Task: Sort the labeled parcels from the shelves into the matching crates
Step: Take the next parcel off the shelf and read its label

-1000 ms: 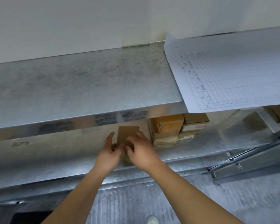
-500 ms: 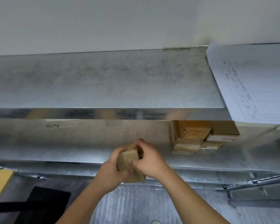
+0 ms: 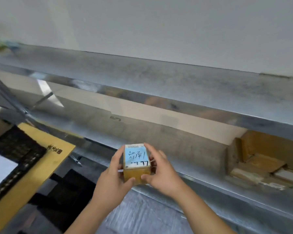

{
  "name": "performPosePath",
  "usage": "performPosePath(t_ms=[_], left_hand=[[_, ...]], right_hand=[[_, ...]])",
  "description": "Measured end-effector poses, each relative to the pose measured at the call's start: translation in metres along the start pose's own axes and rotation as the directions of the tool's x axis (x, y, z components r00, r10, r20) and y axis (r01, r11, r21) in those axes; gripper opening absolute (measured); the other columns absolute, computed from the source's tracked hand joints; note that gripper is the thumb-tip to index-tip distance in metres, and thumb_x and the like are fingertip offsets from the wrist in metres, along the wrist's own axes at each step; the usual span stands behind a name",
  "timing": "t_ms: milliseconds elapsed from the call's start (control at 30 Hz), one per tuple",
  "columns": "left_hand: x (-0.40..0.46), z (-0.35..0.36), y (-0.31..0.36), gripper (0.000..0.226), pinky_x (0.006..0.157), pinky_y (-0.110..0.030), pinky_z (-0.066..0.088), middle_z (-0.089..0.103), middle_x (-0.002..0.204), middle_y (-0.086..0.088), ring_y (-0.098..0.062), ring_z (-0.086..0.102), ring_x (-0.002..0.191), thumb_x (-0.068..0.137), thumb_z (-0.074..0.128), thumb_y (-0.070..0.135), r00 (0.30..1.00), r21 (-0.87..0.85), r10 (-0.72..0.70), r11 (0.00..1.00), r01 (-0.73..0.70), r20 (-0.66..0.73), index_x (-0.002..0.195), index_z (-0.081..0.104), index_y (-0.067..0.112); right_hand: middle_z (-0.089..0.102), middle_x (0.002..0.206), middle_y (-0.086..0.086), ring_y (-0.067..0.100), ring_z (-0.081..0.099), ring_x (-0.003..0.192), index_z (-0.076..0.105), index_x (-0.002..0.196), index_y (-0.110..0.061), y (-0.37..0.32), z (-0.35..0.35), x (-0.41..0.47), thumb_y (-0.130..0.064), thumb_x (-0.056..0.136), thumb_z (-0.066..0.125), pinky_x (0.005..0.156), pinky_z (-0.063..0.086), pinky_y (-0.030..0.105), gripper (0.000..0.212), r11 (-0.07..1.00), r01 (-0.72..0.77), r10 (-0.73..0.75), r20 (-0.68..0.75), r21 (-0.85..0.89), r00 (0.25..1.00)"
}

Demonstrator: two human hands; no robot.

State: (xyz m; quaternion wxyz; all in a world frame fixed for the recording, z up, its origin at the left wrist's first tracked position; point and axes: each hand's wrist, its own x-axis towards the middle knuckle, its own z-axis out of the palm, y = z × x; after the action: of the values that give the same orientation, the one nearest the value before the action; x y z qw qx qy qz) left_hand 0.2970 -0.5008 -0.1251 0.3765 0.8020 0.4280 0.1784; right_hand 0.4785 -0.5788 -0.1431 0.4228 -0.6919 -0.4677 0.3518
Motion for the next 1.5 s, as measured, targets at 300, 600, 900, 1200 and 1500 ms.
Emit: performPosePath(t_ms=[300, 600, 900, 1200, 1500], left_hand=[[-0.105, -0.105, -0.083, 0.106, 0.094, -0.037, 0.056, 0.056, 0.129, 0.016, -0.006, 0.060, 0.116, 0.076, 0.084, 0.030, 0.963, -0.033, -0.131, 0.991, 0.126, -0.235, 0.148, 0.014, 0.063], [-0.259, -0.239, -0.154, 0.092, 0.105, -0.032, 0.045, 0.039, 0.136, 0.017, -0.008, 0.049, 0.124, 0.082, 0.072, 0.040, 0.862, -0.020, -0.291, 0.950, 0.312, -0.415, 0.136, 0.007, 0.075], [-0.327, -0.310, -0.199, 0.081, 0.095, -0.024, 0.051, 0.036, 0.133, 0.021, -0.002, 0.049, 0.118, 0.086, 0.071, 0.040, 0.771, -0.028, -0.318, 0.931, 0.364, -0.551, 0.133, 0.014, 0.073], [-0.315, -0.345, -0.221, 0.094, 0.093, -0.020, 0.045, 0.032, 0.136, 0.027, 0.001, 0.047, 0.113, 0.081, 0.077, 0.044, 0.692, -0.041, -0.389, 0.886, 0.461, -0.609, 0.143, 0.010, 0.067], [-0.227, -0.407, -0.252, 0.091, 0.082, -0.020, 0.051, 0.034, 0.139, 0.025, 0.001, 0.048, 0.107, 0.084, 0.075, 0.045, 0.619, -0.051, -0.461, 0.826, 0.562, -0.635, 0.142, 0.008, 0.067]], right_hand=[[0.023, 0.157, -0.020, -0.006, 0.034, 0.140, 0.052, 0.146, -0.035, -0.088, 0.144, -0.023, -0.024, 0.073, 0.091, 0.119, 0.034, 0.024, 0.083, 0.964, 0.215, -0.179, 0.217, -0.156, 0.960], [0.026, 0.139, -0.043, -0.020, 0.042, 0.125, 0.061, 0.136, -0.032, -0.201, 0.323, -0.067, -0.008, 0.078, 0.086, 0.089, 0.041, 0.000, 0.068, 0.891, 0.451, -0.373, 0.484, -0.049, 0.791], [0.020, 0.136, -0.043, -0.033, 0.031, 0.119, 0.057, 0.133, -0.034, -0.268, 0.408, -0.087, 0.003, 0.081, 0.081, 0.088, 0.032, -0.007, 0.068, 0.842, 0.535, -0.463, 0.606, 0.072, 0.647], [0.023, 0.149, -0.031, -0.020, 0.031, 0.130, 0.054, 0.143, -0.036, -0.279, 0.443, -0.016, -0.013, 0.084, 0.082, 0.100, 0.029, -0.003, 0.069, 0.820, 0.572, -0.445, 0.641, 0.011, 0.625], [0.021, 0.154, -0.031, -0.002, 0.034, 0.140, 0.051, 0.143, -0.042, -0.306, 0.468, 0.113, -0.015, 0.087, 0.080, 0.111, 0.043, 0.020, 0.069, 0.827, 0.562, -0.424, 0.668, 0.011, 0.611]])
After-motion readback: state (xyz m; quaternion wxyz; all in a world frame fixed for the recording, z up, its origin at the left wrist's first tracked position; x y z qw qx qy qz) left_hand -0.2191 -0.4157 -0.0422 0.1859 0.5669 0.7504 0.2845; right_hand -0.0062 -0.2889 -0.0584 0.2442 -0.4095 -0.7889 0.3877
